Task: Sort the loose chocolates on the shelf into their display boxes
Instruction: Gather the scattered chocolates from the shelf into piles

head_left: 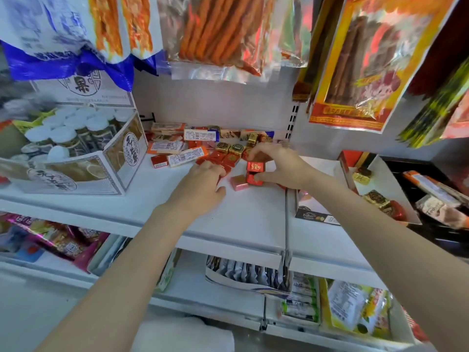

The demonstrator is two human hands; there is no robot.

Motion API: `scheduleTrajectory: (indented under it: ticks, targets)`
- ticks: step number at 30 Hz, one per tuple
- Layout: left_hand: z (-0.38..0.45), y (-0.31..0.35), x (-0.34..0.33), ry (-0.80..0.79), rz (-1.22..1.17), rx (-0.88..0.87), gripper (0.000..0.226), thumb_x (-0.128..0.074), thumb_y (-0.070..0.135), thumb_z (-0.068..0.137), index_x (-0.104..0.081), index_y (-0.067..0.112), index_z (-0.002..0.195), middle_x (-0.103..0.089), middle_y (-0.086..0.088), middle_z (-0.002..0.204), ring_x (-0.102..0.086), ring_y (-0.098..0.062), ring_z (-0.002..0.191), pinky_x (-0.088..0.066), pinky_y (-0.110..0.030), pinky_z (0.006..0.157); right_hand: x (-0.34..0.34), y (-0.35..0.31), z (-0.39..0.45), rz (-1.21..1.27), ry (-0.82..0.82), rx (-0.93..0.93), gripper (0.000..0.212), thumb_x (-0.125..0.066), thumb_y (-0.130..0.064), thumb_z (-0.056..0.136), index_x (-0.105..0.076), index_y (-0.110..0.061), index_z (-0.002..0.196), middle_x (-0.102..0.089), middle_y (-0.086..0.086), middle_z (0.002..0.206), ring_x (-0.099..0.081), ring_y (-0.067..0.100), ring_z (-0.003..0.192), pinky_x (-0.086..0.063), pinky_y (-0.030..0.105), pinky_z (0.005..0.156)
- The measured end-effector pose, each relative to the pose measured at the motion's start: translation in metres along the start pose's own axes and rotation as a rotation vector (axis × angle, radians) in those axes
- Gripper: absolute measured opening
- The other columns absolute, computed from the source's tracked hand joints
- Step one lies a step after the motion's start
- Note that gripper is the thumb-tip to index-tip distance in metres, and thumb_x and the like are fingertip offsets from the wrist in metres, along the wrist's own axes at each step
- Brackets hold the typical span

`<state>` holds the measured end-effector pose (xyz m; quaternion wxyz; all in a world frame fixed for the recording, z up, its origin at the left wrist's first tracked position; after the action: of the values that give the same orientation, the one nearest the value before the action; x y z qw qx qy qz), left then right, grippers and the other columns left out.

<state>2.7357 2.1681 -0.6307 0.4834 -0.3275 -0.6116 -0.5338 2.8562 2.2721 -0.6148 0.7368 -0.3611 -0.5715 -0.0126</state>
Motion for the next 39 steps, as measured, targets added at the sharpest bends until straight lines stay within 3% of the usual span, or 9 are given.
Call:
scheduleTrajectory:
  ticks: [4,8,11,14,20,23,28,34,39]
  targets:
    - [-0.002,0.016,-0.005,0.027,-0.047,-0.075,0.045,-0.052,0.015,0.089,-0.042,0.013,0.133,-0.044,-0.005,0.134,-0.039,-0.022,0.124,-0.034,-0.032,0.1,0.011,0.001,-0.014,-0.046,0.108,-0.038,0.026,-0.062,-0.009,0.08,-0.052,-0.013,0.104,-0.054,-0.002,0.097,-0.049,0.014,0.09,-0.038,0.022,0.074]
    - [0.002,0.034,-0.017,-0.029,-0.104,-0.161,0.056,-0.052,0.019,0.09,-0.029,0.018,0.142,-0.031,-0.001,0.149,-0.028,-0.02,0.136,-0.027,-0.036,0.112,0.03,0.008,-0.03,-0.16,0.212,-0.13,0.031,-0.06,-0.01,0.081,-0.034,-0.012,0.098,-0.051,0.007,0.086,-0.052,0.026,0.077,-0.037,0.028,0.06]
    - [0.008,0.043,-0.028,-0.079,-0.092,-0.19,0.058,-0.054,0.024,0.089,-0.029,0.02,0.142,-0.029,-0.001,0.15,-0.03,-0.022,0.136,-0.028,-0.042,0.111,0.044,0.015,-0.036,-0.105,0.269,-0.174,0.03,-0.057,-0.011,0.085,-0.036,-0.011,0.106,-0.059,0.011,0.097,-0.059,0.031,0.088,-0.05,0.04,0.074]
    - [0.011,0.049,-0.028,-0.035,0.0,-0.177,0.046,-0.057,0.027,0.086,-0.044,0.018,0.129,-0.048,-0.002,0.134,-0.042,-0.024,0.123,-0.029,-0.037,0.102,0.04,0.026,-0.032,-0.248,0.103,-0.236,0.039,-0.053,-0.023,0.09,-0.042,-0.018,0.127,-0.061,0.013,0.115,-0.057,0.032,0.103,-0.05,0.039,0.083]
    - [0.004,0.041,-0.018,0.088,-0.156,-0.116,0.034,-0.066,0.02,0.08,-0.054,0.016,0.112,-0.058,-0.002,0.115,-0.05,-0.021,0.107,-0.041,-0.037,0.094,0.019,0.024,-0.017,-0.823,-0.157,-0.318,0.054,-0.055,-0.058,0.08,-0.059,-0.011,0.105,-0.057,0.009,0.114,-0.046,0.029,0.113,-0.035,0.041,0.095]
    - [0.001,0.034,-0.01,0.148,-0.344,-0.031,0.038,-0.067,0.016,0.079,-0.052,0.015,0.113,-0.058,-0.002,0.114,-0.053,-0.017,0.107,-0.046,-0.037,0.093,0.018,0.019,-0.017,-0.696,-0.105,-0.298,0.046,-0.06,-0.053,0.079,-0.06,-0.017,0.107,-0.058,0.008,0.113,-0.047,0.029,0.111,-0.033,0.042,0.097]
    - [0.001,0.027,0.002,0.219,-0.499,0.027,0.038,-0.067,0.009,0.078,-0.05,0.016,0.112,-0.056,0.002,0.104,-0.059,-0.021,0.096,-0.055,-0.046,0.078,0.059,0.02,-0.063,-0.154,0.303,-0.403,0.037,-0.063,-0.035,0.083,-0.062,-0.017,0.116,-0.065,0.004,0.11,-0.053,0.015,0.084,-0.045,0.027,0.078]
    - [-0.005,0.051,0.0,0.191,-0.465,-0.037,0.041,-0.066,0.009,0.08,-0.05,0.016,0.117,-0.058,-0.001,0.116,-0.056,-0.016,0.101,-0.049,-0.033,0.09,0.055,0.037,-0.109,-0.288,0.039,-0.484,0.04,-0.063,-0.03,0.083,-0.059,-0.017,0.121,-0.062,0.005,0.121,-0.058,0.025,0.108,-0.042,0.025,0.083]
    - [-0.008,0.078,-0.001,0.17,-0.422,-0.085,0.044,-0.066,0.009,0.079,-0.05,0.018,0.119,-0.058,0.001,0.12,-0.054,-0.015,0.11,-0.047,-0.032,0.094,0.088,0.058,-0.131,-0.165,0.397,-0.566,0.029,-0.062,-0.028,0.085,-0.062,-0.012,0.109,-0.064,0.011,0.109,-0.057,0.031,0.102,-0.042,0.032,0.078]
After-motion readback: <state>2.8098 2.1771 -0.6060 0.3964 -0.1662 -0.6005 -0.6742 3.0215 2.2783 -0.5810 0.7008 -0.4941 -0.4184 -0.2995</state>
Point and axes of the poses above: each hand's wrist, its own z-axis towards the middle knuckle, its own x-axis out of the back of the hand, y = z × x, the point moved 5 cm from there along z, towards the middle knuckle
